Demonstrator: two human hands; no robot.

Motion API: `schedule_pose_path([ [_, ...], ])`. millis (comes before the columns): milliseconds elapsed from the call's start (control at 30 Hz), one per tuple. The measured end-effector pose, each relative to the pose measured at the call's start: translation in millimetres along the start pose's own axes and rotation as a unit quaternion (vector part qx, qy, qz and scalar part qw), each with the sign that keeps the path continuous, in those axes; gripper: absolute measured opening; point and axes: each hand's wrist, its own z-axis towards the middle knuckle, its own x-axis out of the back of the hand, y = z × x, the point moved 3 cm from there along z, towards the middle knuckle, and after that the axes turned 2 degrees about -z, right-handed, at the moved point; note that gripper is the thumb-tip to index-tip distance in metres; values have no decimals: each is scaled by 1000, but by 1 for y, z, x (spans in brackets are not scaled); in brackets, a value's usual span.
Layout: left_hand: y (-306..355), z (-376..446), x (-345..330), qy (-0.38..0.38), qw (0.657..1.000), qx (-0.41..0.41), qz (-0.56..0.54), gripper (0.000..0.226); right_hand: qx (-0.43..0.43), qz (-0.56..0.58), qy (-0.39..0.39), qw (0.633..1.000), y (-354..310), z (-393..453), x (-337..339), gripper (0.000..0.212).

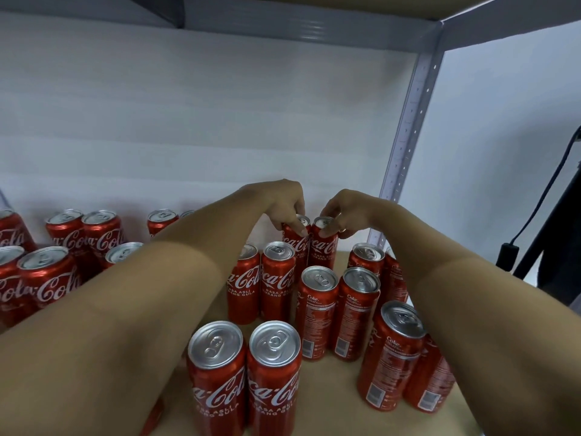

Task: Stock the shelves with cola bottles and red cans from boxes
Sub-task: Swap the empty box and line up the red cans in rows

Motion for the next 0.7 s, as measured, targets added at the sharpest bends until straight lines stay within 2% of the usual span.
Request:
schedule_pose_path([
  [400, -69, -22, 15, 13, 999, 30, -3, 50, 26, -12, -8, 1000, -61, 33, -26, 41],
  [700, -85, -31, 19, 17, 999, 31, -11, 47, 22, -19, -3, 1000, -79, 41, -32, 37],
])
